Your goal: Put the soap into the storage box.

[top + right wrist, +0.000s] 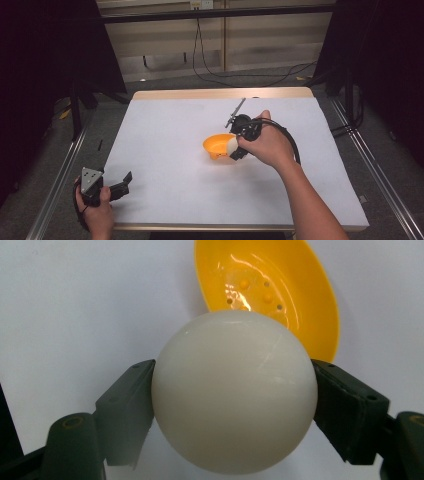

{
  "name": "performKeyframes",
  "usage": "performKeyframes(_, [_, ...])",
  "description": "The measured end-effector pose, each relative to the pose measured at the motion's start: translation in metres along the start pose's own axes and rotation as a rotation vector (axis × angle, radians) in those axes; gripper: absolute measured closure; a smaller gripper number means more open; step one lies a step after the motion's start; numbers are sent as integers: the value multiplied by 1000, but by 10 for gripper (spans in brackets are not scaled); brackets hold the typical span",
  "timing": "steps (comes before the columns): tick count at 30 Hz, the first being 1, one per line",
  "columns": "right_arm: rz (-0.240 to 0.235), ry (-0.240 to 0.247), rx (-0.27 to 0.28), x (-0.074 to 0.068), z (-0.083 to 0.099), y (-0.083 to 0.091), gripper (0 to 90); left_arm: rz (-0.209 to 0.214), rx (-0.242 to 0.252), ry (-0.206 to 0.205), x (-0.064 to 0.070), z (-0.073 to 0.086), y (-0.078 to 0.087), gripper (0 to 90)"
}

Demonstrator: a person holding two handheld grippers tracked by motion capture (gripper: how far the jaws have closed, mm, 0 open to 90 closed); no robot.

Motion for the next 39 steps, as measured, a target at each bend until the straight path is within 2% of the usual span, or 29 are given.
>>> performKeyframes(11, [0, 8, -13, 10, -19, -13, 231, 5, -1, -9, 1, 0, 0, 0])
performKeyframes(19, [4, 3, -16, 19, -33, -16, 230, 4, -2, -9, 1, 0, 0, 0])
performKeyframes(22, [8, 22, -17, 22, -37, -19, 230, 5, -1, -8, 1, 0, 0, 0])
performKeyframes(23, [6, 14, -18, 22, -39, -20, 230, 6, -1, -10, 0, 0, 0, 0])
performKeyframes(25, [3, 29, -22, 23, -41, -22, 230, 5, -1, -8, 1, 0, 0, 0])
performKeyframes(29, [3, 17, -37, 22, -43, -27, 229, 7, -1, -7, 1, 0, 0, 0])
performKeyframes(31, [3, 29, -42, 24, -43, -31, 229, 10, 0, -8, 1, 0, 0, 0])
performKeyframes(33, [4, 13, -57, 24, -42, -33, 229, 9, 0, -8, 0, 0, 0, 0])
performKeyframes(35, [12, 28, -61, 27, -41, -35, 228, 9, -1, -7, 0, 0, 0, 0])
performKeyframes(39, [7, 26, -62, 26, -40, -37, 228, 13, 0, -6, 1, 0, 0, 0])
Point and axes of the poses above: each handheld gripper's, and its own axes: y roughly backward along the jaws, z roughly out of its underside, x roughly to its right, the point moved 9 cm from there along -y, roughly forward along the jaws, and after that the axes turned 1 degree about y, right-handed, at the moved point
